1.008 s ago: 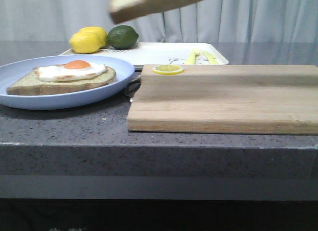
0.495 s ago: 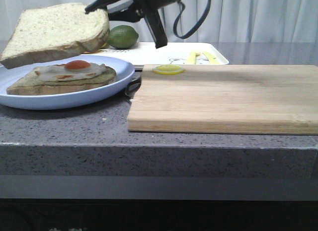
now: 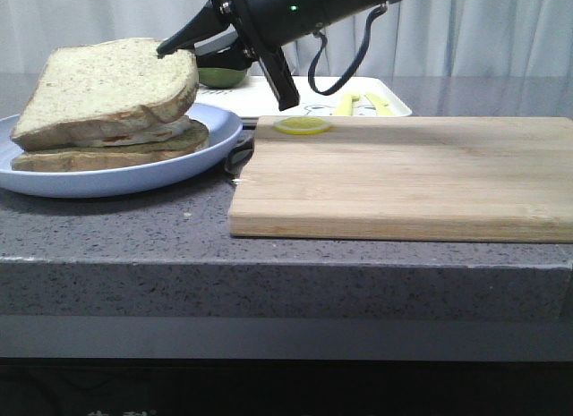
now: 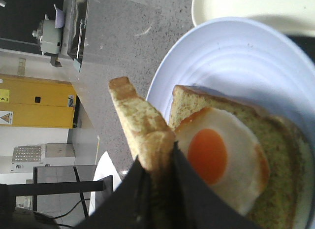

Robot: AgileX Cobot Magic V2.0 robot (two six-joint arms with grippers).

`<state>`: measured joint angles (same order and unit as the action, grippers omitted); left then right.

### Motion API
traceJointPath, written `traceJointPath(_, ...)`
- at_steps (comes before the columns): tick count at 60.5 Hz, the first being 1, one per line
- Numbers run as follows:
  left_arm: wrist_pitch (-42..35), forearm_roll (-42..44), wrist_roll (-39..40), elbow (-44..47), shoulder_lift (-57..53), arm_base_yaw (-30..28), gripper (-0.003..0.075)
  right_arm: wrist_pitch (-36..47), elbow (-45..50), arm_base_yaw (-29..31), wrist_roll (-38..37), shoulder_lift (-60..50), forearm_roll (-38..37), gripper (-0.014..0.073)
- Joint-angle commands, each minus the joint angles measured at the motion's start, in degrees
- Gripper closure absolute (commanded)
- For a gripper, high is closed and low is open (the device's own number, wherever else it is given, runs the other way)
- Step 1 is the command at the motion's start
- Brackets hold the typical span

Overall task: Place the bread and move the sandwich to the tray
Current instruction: 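Carry the bread over the egg toast and lower it on top, then open the right gripper and withdraw it from the sandwich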

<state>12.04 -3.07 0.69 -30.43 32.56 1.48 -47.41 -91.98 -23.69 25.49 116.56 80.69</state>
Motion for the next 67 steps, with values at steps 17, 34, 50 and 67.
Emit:
traceJointPath(17,-4.7,-0.3,0.4,-1.7,0.4,0.4,0.0135,-3.0,-2.1,0.4,0.2,-3.5,2.6,0.0423)
traceJointPath(34,-4.7,-0.3,0.4,-1.7,0.4,0.4,0.0135,-3.6,-2.1,1.7,-1.0,-3.5,0.0,0.0281)
traceJointPath(50,-4.7,-0.3,0.4,-1.7,0.4,0.4,0.0135,-6.2,-2.1,3.7,-2.0,-3.8,-1.6,0.0269)
traceJointPath(67,-4.7,-0.3,0.4,-1.7,0.4,0.4,0.0135,-8.0,-2.1,6.3,-6.4,-7.4,-14.4,0.027)
